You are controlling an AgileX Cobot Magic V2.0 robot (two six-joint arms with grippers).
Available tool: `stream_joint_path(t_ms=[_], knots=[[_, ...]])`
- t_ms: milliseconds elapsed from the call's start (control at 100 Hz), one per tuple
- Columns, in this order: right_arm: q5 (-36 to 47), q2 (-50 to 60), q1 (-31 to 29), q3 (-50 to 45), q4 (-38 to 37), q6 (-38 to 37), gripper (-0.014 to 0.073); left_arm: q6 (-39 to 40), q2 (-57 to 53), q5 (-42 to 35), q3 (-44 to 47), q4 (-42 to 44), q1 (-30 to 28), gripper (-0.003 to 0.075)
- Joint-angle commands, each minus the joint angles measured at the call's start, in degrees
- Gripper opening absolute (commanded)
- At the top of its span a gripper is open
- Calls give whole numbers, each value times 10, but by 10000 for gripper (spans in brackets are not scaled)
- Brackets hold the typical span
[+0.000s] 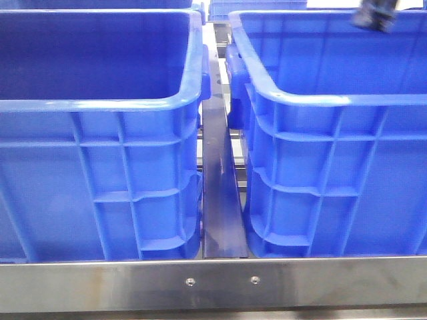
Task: Pick red and yellow buttons and place in box
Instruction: 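Lower the yellow button with the right gripper into the bin and open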
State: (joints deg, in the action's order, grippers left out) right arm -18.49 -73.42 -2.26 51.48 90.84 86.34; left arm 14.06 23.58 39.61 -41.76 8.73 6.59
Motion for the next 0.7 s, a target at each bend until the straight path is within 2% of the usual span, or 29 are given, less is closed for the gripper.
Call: stream_joint_path(t_ms=[0, 100, 340, 690], knots=[[64, 15, -4, 11, 45, 47, 120, 5, 4, -41, -14, 3, -1, -18], [93, -7, -4, 13, 85, 83, 120, 5, 4, -41, -14, 3, -1, -19], [90, -94, -4, 17, 190, 207, 120, 5, 4, -41, -14, 3, -1, -19], [46, -195, -4, 85, 191, 239, 118, 5, 4, -41, -14, 3, -1, -19]])
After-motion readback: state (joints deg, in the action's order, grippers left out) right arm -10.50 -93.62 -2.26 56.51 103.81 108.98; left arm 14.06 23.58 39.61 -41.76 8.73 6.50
